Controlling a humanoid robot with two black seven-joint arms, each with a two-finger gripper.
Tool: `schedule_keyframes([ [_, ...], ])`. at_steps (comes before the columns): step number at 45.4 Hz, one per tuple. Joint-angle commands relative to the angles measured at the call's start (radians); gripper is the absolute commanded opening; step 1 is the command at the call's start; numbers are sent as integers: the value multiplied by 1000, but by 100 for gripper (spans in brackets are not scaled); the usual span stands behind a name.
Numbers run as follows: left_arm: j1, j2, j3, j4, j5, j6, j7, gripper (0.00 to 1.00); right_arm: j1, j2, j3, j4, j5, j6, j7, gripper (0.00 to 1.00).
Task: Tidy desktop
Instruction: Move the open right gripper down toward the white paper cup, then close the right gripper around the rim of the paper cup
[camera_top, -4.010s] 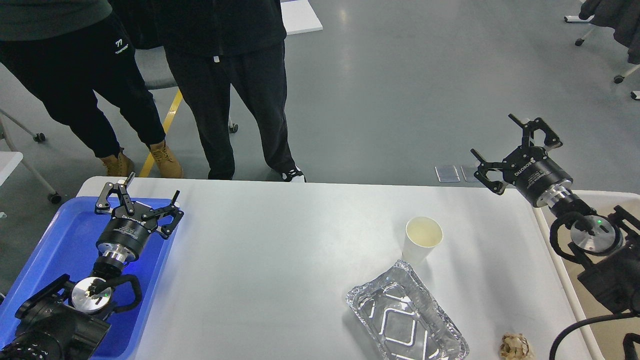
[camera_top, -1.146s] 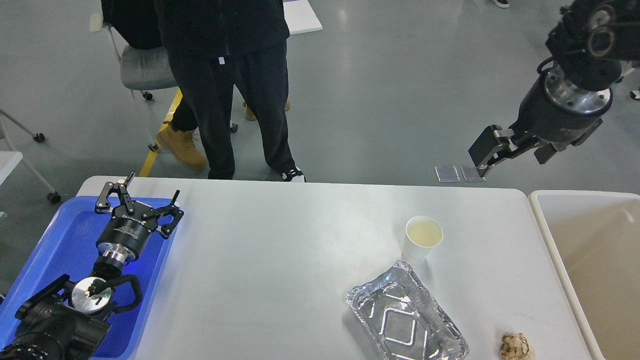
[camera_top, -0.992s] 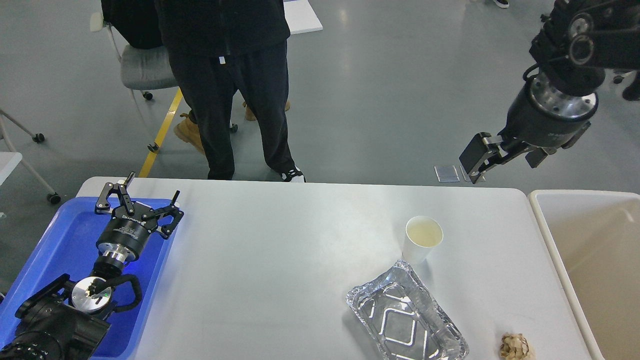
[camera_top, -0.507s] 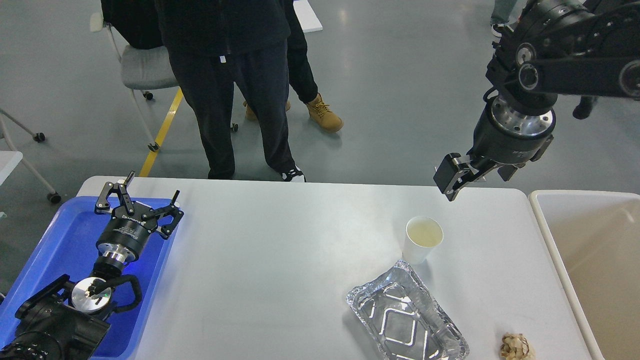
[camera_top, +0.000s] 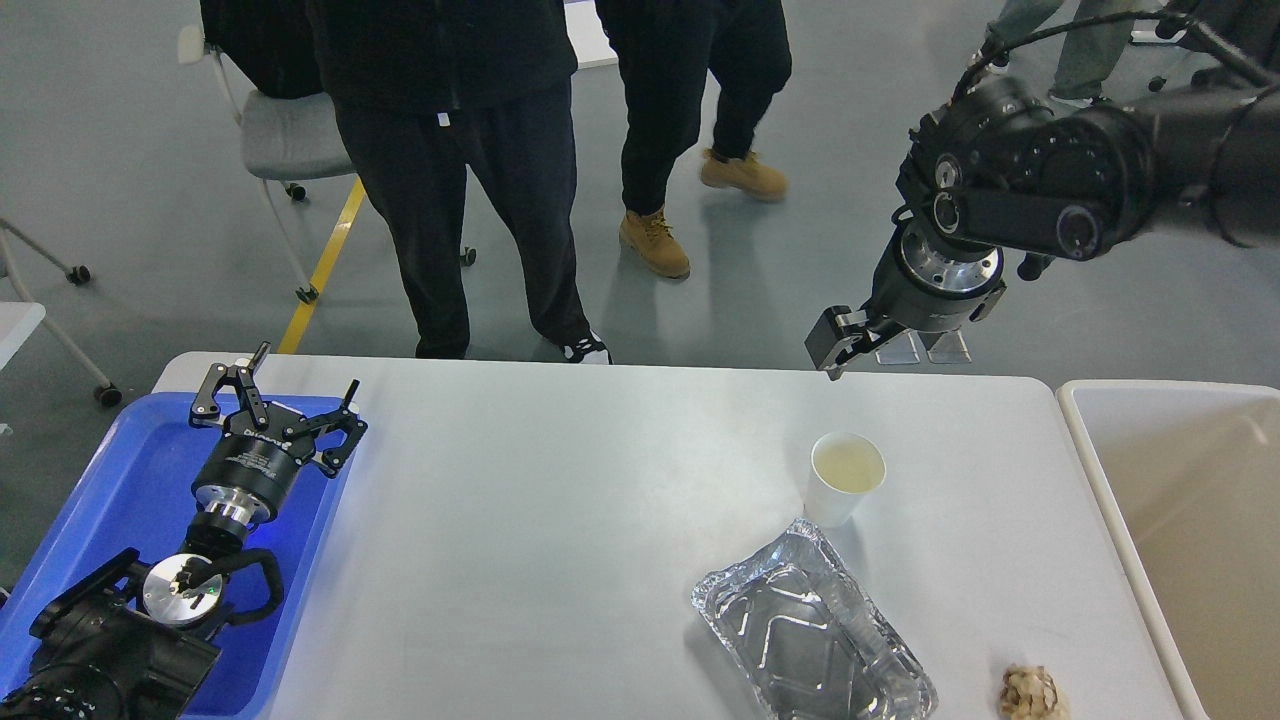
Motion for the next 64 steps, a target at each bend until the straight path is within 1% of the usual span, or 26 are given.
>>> schedule_keyframes([
  [1,-1,0,1,0,0,0,0,100,-173,58,23,-165,-4,-14,0,100],
  [4,0,0,1,0,0,0,2,100,-218,72,21,-197,-6,-39,0,100],
  [10,0,0,1,0,0,0,2,100,-302,101,24,-238,-6,-123,-3,100],
  [23,-1,0,1,0,0,0,0,100,-394,106,24,-275,-7,-201,-3,100],
  [64,0,0,1,0,0,0,0,100,-477,62,23,-291,-144,-200,-2,100],
])
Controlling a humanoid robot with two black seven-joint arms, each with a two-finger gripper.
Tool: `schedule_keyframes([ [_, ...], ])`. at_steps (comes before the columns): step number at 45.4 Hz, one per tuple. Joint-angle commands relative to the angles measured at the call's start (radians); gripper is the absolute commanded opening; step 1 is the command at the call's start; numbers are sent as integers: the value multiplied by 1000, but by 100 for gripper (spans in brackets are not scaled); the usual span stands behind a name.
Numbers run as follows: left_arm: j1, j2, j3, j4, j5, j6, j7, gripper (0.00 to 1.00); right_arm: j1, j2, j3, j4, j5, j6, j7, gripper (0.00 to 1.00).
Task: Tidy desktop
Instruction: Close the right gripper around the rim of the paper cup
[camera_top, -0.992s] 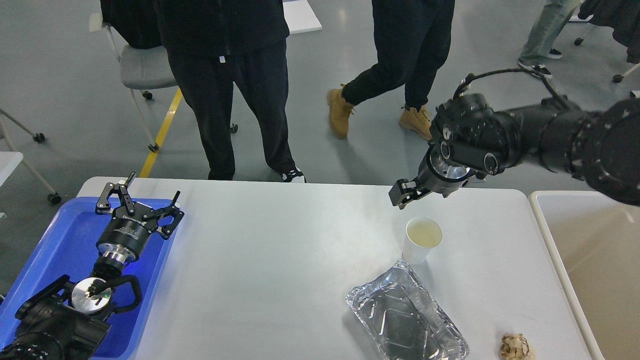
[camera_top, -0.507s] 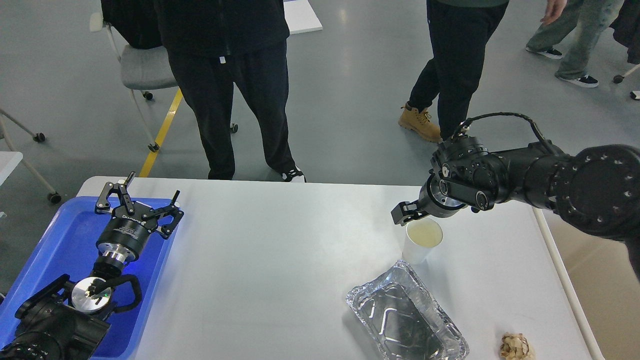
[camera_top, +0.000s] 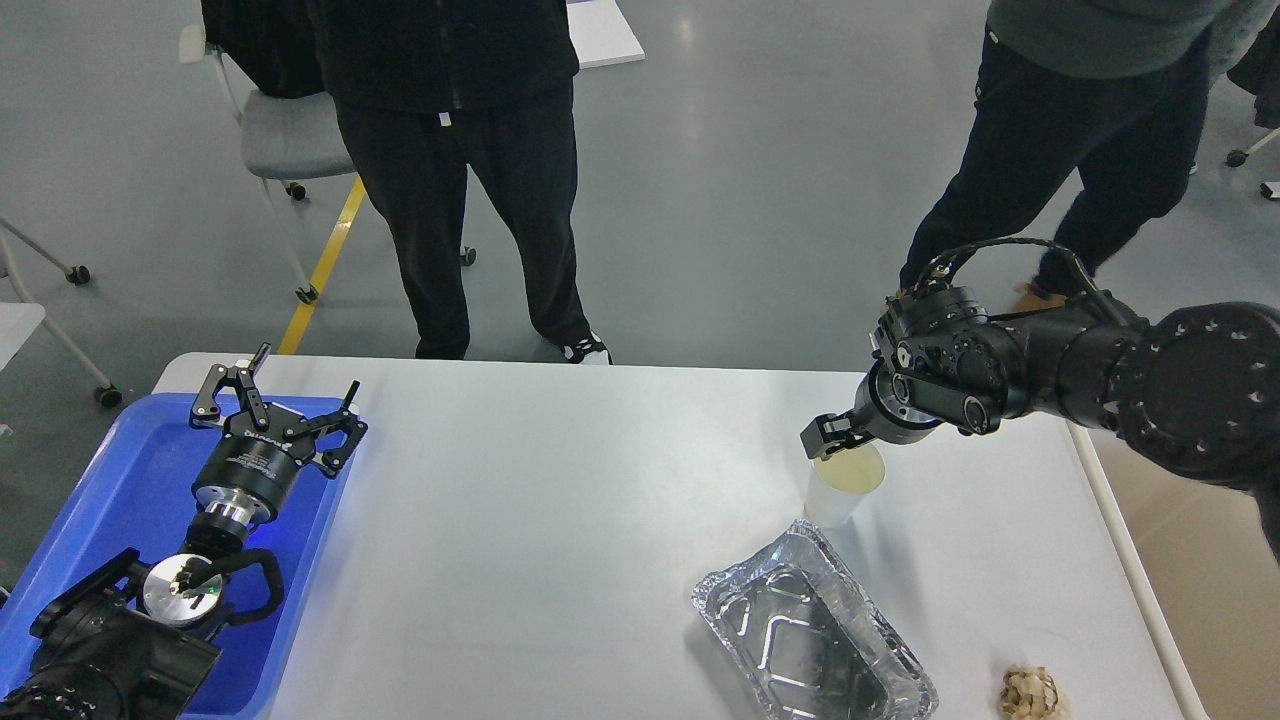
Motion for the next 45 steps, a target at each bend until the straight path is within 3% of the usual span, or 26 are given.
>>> schedule_keyframes([
  [1,0,0,0,0,0,0,0,100,-36,-16,3,-2,-42,-1,1,100],
  [17,0,0,0,0,0,0,0,100,-78,-50,6,-37,-46,-18,6,100],
  [31,0,0,0,0,-2,0,0,100,-110,-49,9,-40,-43,-56,6,92],
  [36,0,0,0,0,-2,0,0,100,-119,-44,24,-40,-43,-67,6,82],
  [38,0,0,0,0,0,0,0,100,-122,-44,29,-43,-41,-70,7,71],
  [41,0,0,0,0,-2,0,0,100,-125,-43,30,-53,-43,-70,7,42],
  [45,0,0,0,0,-2,0,0,100,-125,-41,30,-59,-43,-72,7,31],
])
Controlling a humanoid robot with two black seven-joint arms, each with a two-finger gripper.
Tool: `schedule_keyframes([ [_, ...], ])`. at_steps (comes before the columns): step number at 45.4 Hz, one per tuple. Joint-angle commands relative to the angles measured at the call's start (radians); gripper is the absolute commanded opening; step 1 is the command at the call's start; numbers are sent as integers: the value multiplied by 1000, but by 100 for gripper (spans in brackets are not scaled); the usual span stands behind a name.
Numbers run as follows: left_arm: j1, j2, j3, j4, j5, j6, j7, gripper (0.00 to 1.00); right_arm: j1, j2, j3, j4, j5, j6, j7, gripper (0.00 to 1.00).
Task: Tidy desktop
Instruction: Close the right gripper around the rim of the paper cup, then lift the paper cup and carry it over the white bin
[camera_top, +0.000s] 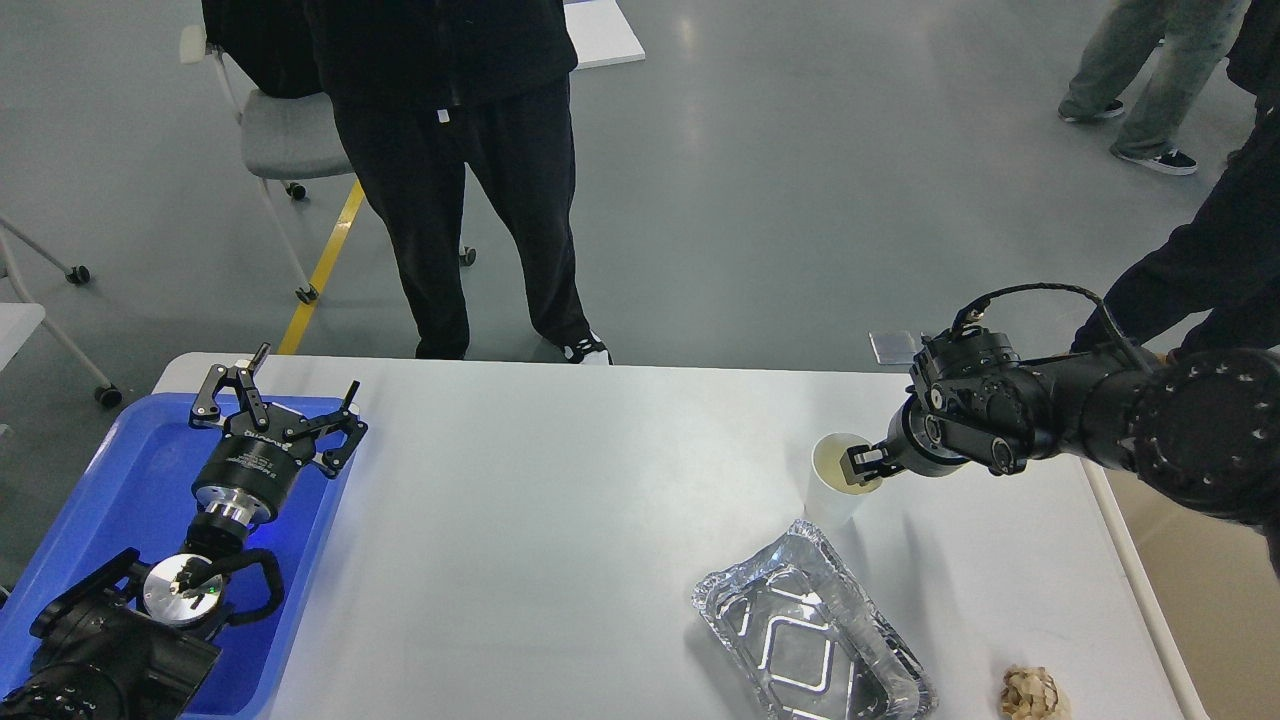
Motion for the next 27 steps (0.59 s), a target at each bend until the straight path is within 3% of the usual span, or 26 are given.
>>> schedule_keyframes([
  [1,0,0,0,0,-1,0,0,100,-14,3,9,-14,0,-11,1,30],
  [2,0,0,0,0,-1,0,0,100,-14,3,9,-14,0,-11,1,22],
  [3,0,0,0,0,-1,0,-2,100,-15,5,9,-14,0,-11,1,4],
  [4,0,0,0,0,-1,0,0,100,-18,5,9,-14,0,-11,1,0],
  [16,0,0,0,0,1,0,0,100,-9,6,8,-10,2,9,1,0],
  [27,0,0,0,0,1,0,0,100,103,-21,0,46,15,95,1,0],
])
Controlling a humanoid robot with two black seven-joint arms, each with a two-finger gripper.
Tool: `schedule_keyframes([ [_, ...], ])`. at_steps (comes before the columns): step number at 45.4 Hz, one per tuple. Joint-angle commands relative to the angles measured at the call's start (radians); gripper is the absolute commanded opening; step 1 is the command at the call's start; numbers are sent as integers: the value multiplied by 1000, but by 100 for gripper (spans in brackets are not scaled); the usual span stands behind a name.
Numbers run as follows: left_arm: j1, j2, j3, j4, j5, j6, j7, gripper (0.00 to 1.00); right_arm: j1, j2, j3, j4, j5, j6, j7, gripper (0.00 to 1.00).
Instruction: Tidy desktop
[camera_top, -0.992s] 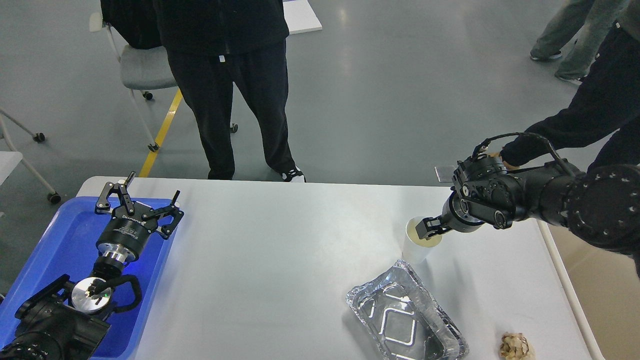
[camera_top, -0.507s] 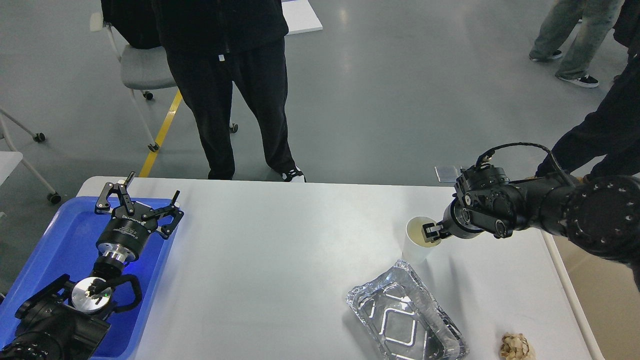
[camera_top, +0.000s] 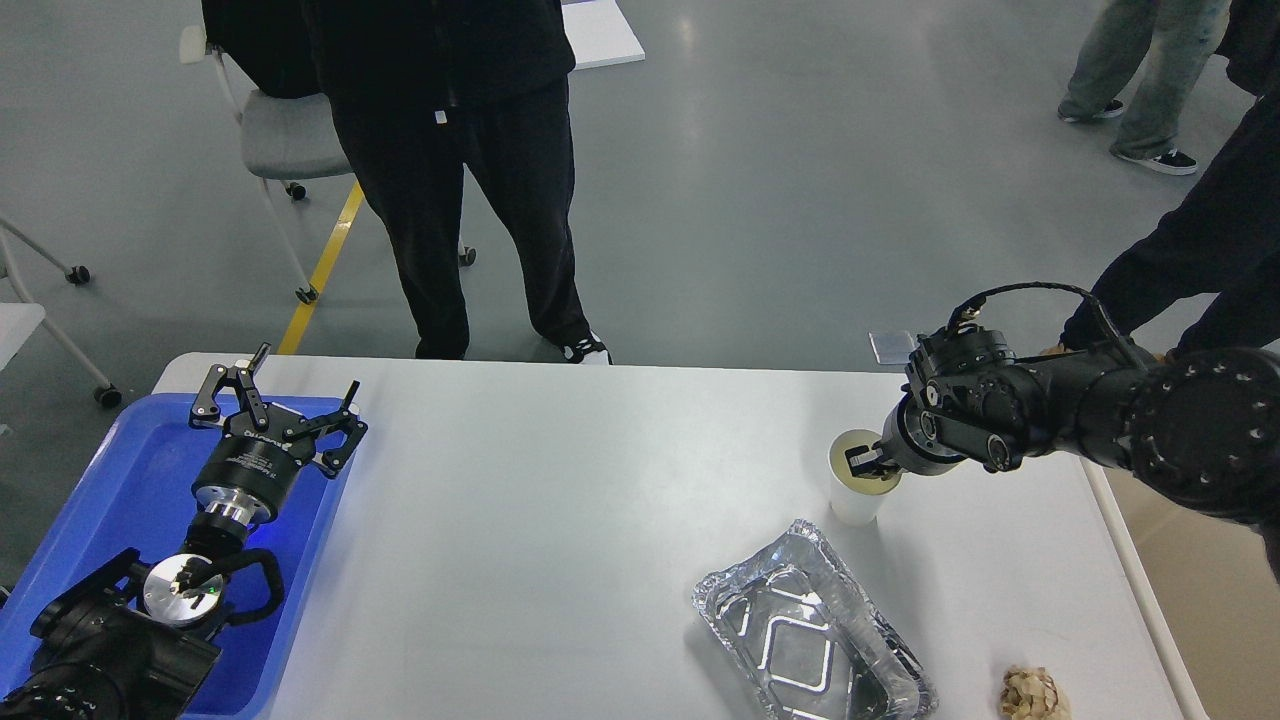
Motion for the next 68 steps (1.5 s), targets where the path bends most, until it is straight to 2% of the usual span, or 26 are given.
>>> schedule_keyframes([
  [1,0,0,0,0,1,0,0,100,94,-32,-7,54,8,66,0,0],
  [10,0,0,0,0,1,0,0,100,232,-98,-24,171,12,106,0,0],
  [27,0,0,0,0,1,0,0,100,600,-227,-145,393,55,249,6,0],
  [35,0,0,-2,0,1,0,0,100,755,-271,-195,453,54,345,9,0],
  [38,0,0,-2,0,1,0,1,100,809,-291,-205,462,54,352,9,0],
  [45,0,0,-2,0,1,0,0,100,890,-353,-218,459,42,352,9,0],
  [55,0,0,-2,0,-1,0,0,100,913,-481,-250,430,-43,352,8,0],
  [59,0,0,-2,0,-1,0,0,100,890,-537,-248,373,-66,352,8,0],
  [68,0,0,-2,0,-1,0,0,100,765,-643,-228,206,-64,269,8,0],
])
